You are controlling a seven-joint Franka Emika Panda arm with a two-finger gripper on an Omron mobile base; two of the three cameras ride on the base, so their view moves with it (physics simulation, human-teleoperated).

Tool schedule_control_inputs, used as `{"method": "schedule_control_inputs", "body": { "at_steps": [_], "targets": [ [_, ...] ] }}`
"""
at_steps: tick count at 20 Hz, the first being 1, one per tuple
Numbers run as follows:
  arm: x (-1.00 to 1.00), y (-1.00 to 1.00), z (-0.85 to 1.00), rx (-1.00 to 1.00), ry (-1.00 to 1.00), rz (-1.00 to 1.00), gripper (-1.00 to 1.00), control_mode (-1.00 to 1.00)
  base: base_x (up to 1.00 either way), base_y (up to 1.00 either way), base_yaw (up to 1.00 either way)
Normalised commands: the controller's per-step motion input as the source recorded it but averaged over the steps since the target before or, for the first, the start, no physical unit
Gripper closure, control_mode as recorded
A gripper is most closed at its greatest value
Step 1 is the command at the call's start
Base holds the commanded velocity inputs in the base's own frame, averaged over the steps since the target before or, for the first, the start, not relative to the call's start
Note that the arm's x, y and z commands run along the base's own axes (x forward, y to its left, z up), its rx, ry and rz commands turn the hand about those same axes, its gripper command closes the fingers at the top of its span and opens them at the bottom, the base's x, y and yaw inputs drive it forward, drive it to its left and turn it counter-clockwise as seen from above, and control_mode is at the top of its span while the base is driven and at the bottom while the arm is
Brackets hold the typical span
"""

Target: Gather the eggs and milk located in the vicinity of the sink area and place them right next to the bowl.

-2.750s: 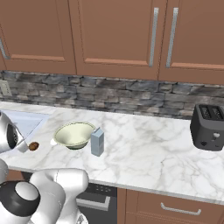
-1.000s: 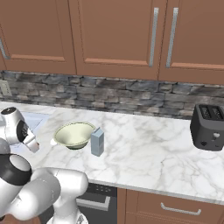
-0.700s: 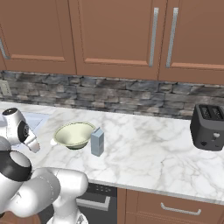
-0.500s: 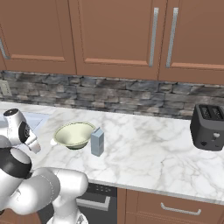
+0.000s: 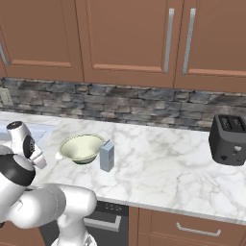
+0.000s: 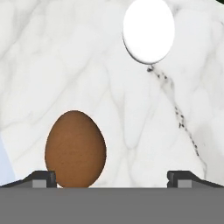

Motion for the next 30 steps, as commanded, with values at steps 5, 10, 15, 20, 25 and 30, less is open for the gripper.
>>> {"method": "schedule_control_inputs", "body": {
  "at_steps": [5, 10, 15, 20, 25, 30],
  "targets": [
    [0.08, 0.00, -0.11, 0.00, 0.00, 0.00, -1.00, -1.00, 0.00, 0.00, 0.00],
    [0.06, 0.03, -0.11, 0.00, 0.00, 0.00, -1.00, -1.00, 0.00, 0.00, 0.00],
    [0.06, 0.01, -0.11, 0.00, 0.00, 0.00, -1.00, -1.00, 0.00, 0.00, 0.00],
    [0.08, 0.00, -0.17, 0.00, 0.00, 0.00, -1.00, -1.00, 0.00, 0.00, 0.00],
    [0.08, 0.00, -0.19, 0.00, 0.00, 0.00, -1.00, -1.00, 0.00, 0.00, 0.00],
    [0.05, 0.00, -0.22, 0.00, 0.00, 0.00, -1.00, -1.00, 0.00, 0.00, 0.00]
  ]
}}
